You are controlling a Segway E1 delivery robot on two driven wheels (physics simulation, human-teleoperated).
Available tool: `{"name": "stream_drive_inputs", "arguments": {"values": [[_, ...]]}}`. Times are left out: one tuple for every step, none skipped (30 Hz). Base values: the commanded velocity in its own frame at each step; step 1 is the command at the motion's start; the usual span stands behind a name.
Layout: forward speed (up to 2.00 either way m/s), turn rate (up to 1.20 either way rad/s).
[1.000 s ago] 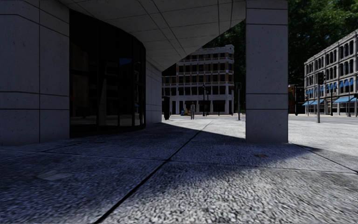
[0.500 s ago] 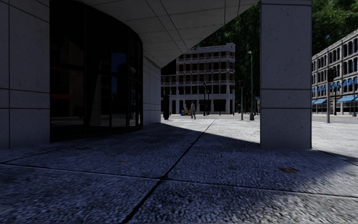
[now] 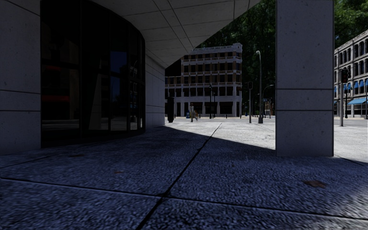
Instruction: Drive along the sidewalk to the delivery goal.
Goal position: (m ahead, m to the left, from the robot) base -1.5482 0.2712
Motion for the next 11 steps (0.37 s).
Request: {"name": "stream_drive_inputs", "arguments": {"values": [[0.0,0.0],[0.0,0.0],[0.0,0.0],[0.0,0.0],[0.0,0.0],[0.0,0.0],[0.0,0.0],[0.0,0.0],[0.0,0.0],[0.0,0.0],[0.0,0.0]]}}
